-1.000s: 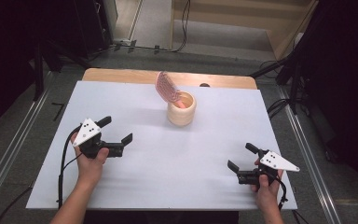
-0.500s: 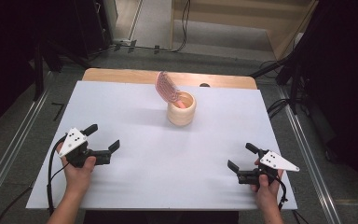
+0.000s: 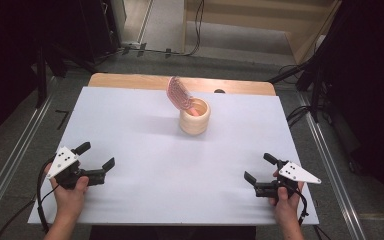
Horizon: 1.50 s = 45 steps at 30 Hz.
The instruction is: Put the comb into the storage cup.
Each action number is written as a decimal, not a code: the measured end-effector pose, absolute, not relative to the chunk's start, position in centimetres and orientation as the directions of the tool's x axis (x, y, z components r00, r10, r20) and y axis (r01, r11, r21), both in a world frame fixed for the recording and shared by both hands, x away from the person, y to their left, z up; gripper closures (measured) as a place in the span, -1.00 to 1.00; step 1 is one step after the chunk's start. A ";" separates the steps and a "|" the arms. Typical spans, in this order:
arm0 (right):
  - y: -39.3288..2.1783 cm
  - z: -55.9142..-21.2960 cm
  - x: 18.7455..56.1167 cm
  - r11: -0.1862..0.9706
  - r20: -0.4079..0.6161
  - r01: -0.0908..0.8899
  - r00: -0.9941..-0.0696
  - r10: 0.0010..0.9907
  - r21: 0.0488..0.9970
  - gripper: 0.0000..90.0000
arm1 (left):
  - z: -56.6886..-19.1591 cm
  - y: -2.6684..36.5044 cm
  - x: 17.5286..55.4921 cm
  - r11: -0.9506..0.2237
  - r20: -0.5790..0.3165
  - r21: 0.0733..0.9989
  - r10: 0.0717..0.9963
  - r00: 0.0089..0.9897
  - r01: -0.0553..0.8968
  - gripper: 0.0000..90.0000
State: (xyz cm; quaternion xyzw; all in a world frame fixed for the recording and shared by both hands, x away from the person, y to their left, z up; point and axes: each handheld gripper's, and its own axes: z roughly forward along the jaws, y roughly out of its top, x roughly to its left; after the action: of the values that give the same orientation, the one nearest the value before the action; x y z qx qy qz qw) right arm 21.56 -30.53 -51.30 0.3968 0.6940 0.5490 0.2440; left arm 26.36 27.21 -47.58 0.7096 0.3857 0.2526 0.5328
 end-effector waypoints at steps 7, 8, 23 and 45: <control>-30.5 -51.3 21.6 0.083 0.097 0.284 -0.565 0.820 0.955 -1.00 | -47.9 28.4 25.5 -0.140 -0.048 0.948 0.826 0.562 0.286 -1.00; -30.5 -51.3 21.6 0.082 0.098 0.285 -0.564 0.820 0.955 -1.00 | -47.9 28.6 25.4 -0.140 -0.048 0.947 0.827 0.560 0.288 -1.00; -30.5 -51.3 21.6 0.084 0.094 0.285 -0.559 0.824 0.955 -1.00 | -48.2 31.2 24.1 -0.129 -0.051 0.946 0.847 0.529 0.298 -1.00; -30.4 -51.4 21.6 0.087 0.094 0.287 -0.563 0.821 0.954 -1.00 | -48.9 32.1 23.8 -0.109 -0.055 0.952 0.856 0.514 0.284 -1.00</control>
State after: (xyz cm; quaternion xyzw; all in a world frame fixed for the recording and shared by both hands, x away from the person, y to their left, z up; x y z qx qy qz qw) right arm 21.60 -30.43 -51.40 0.3981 0.6957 0.5457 0.2446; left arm 23.77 32.12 -48.93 0.6934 0.4110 0.2718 0.5257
